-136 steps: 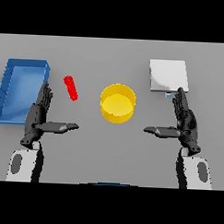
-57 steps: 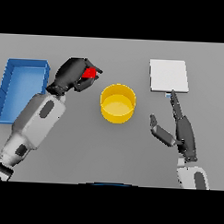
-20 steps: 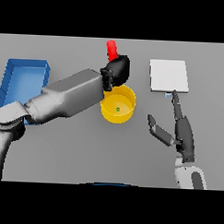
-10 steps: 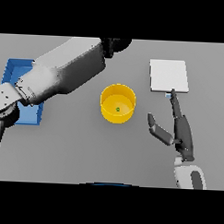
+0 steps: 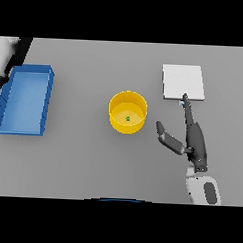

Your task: Pick up the red beaker and tilt it to pour out 1 green nut into yellow bowl. Pick up the yellow bowl and place it on the metallic measuring scale.

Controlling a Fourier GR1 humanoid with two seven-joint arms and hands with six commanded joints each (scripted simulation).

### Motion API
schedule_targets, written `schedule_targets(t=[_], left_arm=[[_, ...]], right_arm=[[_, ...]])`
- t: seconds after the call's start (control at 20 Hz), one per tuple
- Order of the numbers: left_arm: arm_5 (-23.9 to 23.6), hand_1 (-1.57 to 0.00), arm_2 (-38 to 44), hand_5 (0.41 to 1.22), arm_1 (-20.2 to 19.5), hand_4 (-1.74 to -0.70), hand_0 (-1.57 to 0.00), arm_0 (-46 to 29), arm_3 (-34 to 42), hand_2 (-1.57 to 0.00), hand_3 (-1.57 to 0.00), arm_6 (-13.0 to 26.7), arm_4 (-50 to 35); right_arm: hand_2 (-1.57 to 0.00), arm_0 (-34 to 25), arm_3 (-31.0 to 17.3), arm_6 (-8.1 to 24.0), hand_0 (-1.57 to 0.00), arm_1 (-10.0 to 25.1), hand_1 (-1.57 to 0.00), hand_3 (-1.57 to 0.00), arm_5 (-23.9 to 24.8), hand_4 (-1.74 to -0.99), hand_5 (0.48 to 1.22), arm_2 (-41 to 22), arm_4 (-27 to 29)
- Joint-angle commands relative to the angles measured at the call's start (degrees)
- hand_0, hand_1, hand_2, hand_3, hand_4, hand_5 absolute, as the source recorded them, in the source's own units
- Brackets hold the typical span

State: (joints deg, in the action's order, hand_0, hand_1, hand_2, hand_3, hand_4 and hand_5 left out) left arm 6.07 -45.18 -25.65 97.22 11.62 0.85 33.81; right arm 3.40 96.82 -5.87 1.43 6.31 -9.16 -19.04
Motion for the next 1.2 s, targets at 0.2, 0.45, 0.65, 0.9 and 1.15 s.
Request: schedule_targets(t=[0.2, 0.45, 0.65, 0.9, 1.15], left_arm=[[-5.75, -1.57, 10.92, 1.221, -7.08, -1.74, -1.57, -6.56, -5.74, -1.57, -1.5, 1.44, -15.9], [-11.99, -1.57, 16.18, 1.221, -10.42, -1.74, -1.57, -15.42, -8.02, -1.57, -1.55, 8.45, -26.8], [-14.87, -1.57, 19.9, 1.221, -11.48, -1.74, -1.57, -21.65, -5.88, -1.57, -1.49, 11.01, -34.49], [-18.77, -1.57, 21.69, 1.221, -11.83, -1.74, -1.57, -33.09, 2.97, -1.57, -1.37, 13.83, -42.82], [-25.75, -1.57, 20.89, 1.221, -14.18, -1.74, -1.57, -46.53, 20.79, -1.57, -1.4, 19.87, -49.28]], right_arm=[[0.0, -1.44, -1.55, -0.97, 0.0, -0.43, 0.0, 0.0, -2.96, -1.081, 0.631, 1.35, 5.37], [0.0, -1.01, -1.34, -2.34, 0.0, 0.49, 0.0, 0.0, -4.79, -1.148, 0.663, 1.31, 6.7], [0.0, -0.39, -1.43, -3.73, 0.0, 0.42, 0.0, 0.0, -4.39, -1.181, 0.687, 0.58, 5.47], [0.0, -0.41, -1.96, -3.54, 0.0, 0.93, 0.0, 0.0, -4.11, -1.199, 0.707, 0.3, 4.26], [0.0, -0.32, -1.85, -3.35, 0.0, 1.57, 0.0, 0.0, -4.24, -1.201, 0.696, 0.82, 4.56]])
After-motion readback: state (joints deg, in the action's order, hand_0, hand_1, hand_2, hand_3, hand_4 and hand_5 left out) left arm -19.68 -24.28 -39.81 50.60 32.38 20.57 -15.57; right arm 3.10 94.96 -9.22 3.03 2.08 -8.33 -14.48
